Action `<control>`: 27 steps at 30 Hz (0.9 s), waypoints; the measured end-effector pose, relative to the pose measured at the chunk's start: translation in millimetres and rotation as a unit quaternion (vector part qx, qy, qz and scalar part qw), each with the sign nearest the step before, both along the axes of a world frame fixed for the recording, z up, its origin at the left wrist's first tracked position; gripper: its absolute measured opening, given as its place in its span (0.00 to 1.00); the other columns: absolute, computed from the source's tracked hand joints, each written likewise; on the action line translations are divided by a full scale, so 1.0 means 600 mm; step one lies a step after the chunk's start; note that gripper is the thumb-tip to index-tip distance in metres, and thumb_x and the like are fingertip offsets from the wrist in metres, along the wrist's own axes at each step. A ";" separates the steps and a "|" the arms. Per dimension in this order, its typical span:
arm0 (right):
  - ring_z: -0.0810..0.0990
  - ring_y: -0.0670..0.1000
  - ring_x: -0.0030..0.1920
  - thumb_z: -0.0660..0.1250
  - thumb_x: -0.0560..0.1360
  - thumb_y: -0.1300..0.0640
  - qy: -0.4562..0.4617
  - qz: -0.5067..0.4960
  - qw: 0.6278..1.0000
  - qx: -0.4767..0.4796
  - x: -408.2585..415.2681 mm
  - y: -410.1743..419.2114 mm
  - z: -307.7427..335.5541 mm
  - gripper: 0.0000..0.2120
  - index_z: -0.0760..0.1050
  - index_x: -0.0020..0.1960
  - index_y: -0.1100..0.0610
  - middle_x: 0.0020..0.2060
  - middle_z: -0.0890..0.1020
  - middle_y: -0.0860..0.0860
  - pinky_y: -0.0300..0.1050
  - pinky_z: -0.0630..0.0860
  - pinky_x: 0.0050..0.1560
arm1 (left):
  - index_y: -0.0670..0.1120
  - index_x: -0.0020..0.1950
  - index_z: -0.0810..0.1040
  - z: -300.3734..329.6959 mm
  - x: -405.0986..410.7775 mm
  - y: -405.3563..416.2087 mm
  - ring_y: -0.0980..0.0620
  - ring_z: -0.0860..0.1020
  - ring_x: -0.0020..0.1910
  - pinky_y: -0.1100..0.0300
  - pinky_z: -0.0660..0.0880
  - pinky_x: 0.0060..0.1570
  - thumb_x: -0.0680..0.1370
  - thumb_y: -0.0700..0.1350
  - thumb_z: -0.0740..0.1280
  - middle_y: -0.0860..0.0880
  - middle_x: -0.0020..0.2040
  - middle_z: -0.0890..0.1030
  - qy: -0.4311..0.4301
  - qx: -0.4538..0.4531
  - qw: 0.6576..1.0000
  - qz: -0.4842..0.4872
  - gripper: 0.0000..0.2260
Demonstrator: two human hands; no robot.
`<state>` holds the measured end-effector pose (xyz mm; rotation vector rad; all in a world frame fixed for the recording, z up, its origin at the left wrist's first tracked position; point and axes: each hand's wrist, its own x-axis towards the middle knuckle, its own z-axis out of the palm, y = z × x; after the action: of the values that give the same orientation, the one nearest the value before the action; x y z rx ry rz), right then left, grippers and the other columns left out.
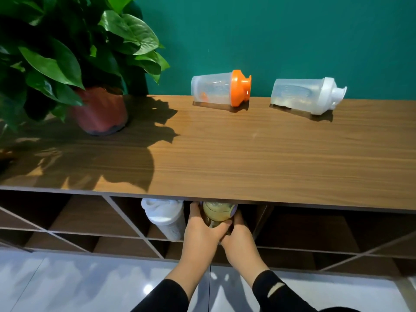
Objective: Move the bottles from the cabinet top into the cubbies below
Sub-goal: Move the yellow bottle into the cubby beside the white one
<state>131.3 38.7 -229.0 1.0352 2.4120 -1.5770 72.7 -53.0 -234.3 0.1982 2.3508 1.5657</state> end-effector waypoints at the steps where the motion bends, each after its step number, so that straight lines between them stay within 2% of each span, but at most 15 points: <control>1: 0.79 0.49 0.48 0.69 0.77 0.62 0.005 -0.001 1.000 -0.003 0.000 0.001 -0.003 0.24 0.66 0.70 0.53 0.48 0.78 0.49 0.46 0.80 0.53 | 0.60 0.67 0.62 0.000 0.002 0.002 0.53 0.82 0.55 0.51 0.82 0.55 0.64 0.51 0.78 0.52 0.55 0.83 0.000 0.001 1.000 0.005 0.37; 3: 0.79 0.48 0.48 0.69 0.77 0.62 0.015 0.000 1.000 -0.003 0.001 0.002 -0.005 0.29 0.63 0.74 0.51 0.49 0.78 0.48 0.44 0.80 0.53 | 0.60 0.65 0.62 0.003 0.006 0.004 0.53 0.82 0.55 0.50 0.82 0.55 0.65 0.51 0.78 0.51 0.55 0.82 0.000 -0.004 1.000 0.009 0.35; 6: 0.80 0.46 0.48 0.69 0.77 0.61 0.020 0.000 1.000 -0.013 0.003 0.001 -0.010 0.27 0.64 0.72 0.51 0.50 0.79 0.47 0.42 0.80 0.49 | 0.58 0.67 0.63 0.004 0.008 0.003 0.53 0.81 0.55 0.51 0.82 0.54 0.67 0.49 0.79 0.50 0.55 0.82 0.001 -0.005 1.000 0.005 0.35; 9: 0.82 0.49 0.50 0.69 0.77 0.60 0.018 -0.005 1.000 -0.013 0.006 -0.001 -0.007 0.20 0.68 0.66 0.50 0.50 0.81 0.50 0.50 0.83 0.53 | 0.54 0.73 0.61 0.004 0.009 -0.001 0.52 0.81 0.56 0.52 0.81 0.56 0.67 0.47 0.78 0.50 0.57 0.81 0.001 -0.008 1.000 -0.001 0.39; 11: 0.82 0.49 0.48 0.68 0.77 0.60 0.021 -0.005 1.000 -0.016 0.010 -0.001 0.001 0.17 0.67 0.60 0.46 0.49 0.81 0.50 0.51 0.83 0.52 | 0.52 0.77 0.58 0.005 0.010 -0.005 0.52 0.80 0.57 0.55 0.80 0.57 0.68 0.47 0.78 0.50 0.58 0.81 -0.003 -0.020 1.000 -0.003 0.42; 13: 0.82 0.50 0.48 0.68 0.77 0.59 0.018 -0.002 1.000 -0.012 0.013 -0.002 0.005 0.13 0.67 0.56 0.47 0.49 0.80 0.51 0.52 0.83 0.52 | 0.51 0.79 0.55 0.008 0.012 -0.008 0.52 0.79 0.59 0.58 0.78 0.57 0.70 0.46 0.78 0.49 0.60 0.80 -0.009 -0.032 0.999 -0.010 0.45; 16: 0.79 0.49 0.51 0.68 0.77 0.54 0.007 0.013 1.000 -0.007 0.023 0.000 0.012 0.15 0.68 0.60 0.50 0.53 0.78 0.50 0.49 0.81 0.54 | 0.51 0.80 0.53 0.023 0.023 -0.011 0.53 0.76 0.63 0.62 0.73 0.57 0.72 0.45 0.77 0.51 0.63 0.77 -0.016 -0.045 0.999 -0.015 0.44; 18: 0.76 0.46 0.52 0.69 0.77 0.52 0.008 0.021 0.999 -0.024 0.039 0.001 0.024 0.18 0.67 0.65 0.48 0.57 0.76 0.49 0.44 0.76 0.55 | 0.50 0.80 0.54 0.040 0.038 -0.018 0.56 0.74 0.62 0.62 0.70 0.56 0.75 0.45 0.73 0.52 0.65 0.75 -0.032 -0.048 0.998 0.000 0.39; 20: 0.76 0.46 0.61 0.69 0.77 0.51 0.005 0.039 0.999 -0.031 0.063 -0.005 0.043 0.24 0.66 0.70 0.42 0.66 0.75 0.47 0.44 0.74 0.63 | 0.49 0.77 0.63 0.059 0.064 -0.032 0.57 0.77 0.58 0.65 0.70 0.54 0.78 0.46 0.70 0.53 0.64 0.78 -0.057 -0.066 0.996 0.024 0.29; 22: 0.75 0.44 0.66 0.69 0.77 0.50 -0.009 0.060 0.998 -0.023 0.105 -0.012 0.073 0.28 0.66 0.75 0.43 0.69 0.76 0.44 0.43 0.71 0.69 | 0.53 0.63 0.78 0.078 0.102 -0.057 0.60 0.80 0.51 0.73 0.71 0.46 0.78 0.46 0.70 0.59 0.53 0.82 0.019 -0.091 0.996 0.010 0.13; 23: 0.77 0.39 0.63 0.69 0.77 0.49 0.017 0.085 0.996 -0.014 0.132 -0.012 0.096 0.24 0.71 0.72 0.44 0.64 0.80 0.42 0.40 0.71 0.69 | 0.57 0.54 0.81 0.093 0.118 -0.067 0.61 0.82 0.48 0.75 0.72 0.42 0.78 0.47 0.70 0.60 0.46 0.82 0.098 -0.092 0.991 -0.008 0.07; 25: 0.82 0.35 0.52 0.69 0.76 0.49 0.090 0.120 0.988 0.035 0.172 0.001 0.156 0.11 0.82 0.58 0.42 0.48 0.86 0.40 0.36 0.76 0.61 | 0.59 0.45 0.82 0.135 0.135 -0.076 0.62 0.82 0.43 0.75 0.74 0.40 0.76 0.51 0.69 0.61 0.41 0.82 0.239 -0.057 0.968 -0.052 0.03; 27: 0.84 0.38 0.48 0.69 0.77 0.50 0.191 0.098 0.972 0.098 0.181 0.035 0.220 0.06 0.84 0.49 0.43 0.42 0.86 0.39 0.32 0.78 0.51 | 0.55 0.46 0.83 0.183 0.123 -0.060 0.61 0.82 0.42 0.72 0.75 0.42 0.76 0.52 0.66 0.60 0.40 0.82 0.316 0.001 0.945 -0.084 0.07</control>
<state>240.0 59.6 -97.3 0.5251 2.8651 -1.6178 146.6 -89.2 -124.7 1.0084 2.6856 1.5835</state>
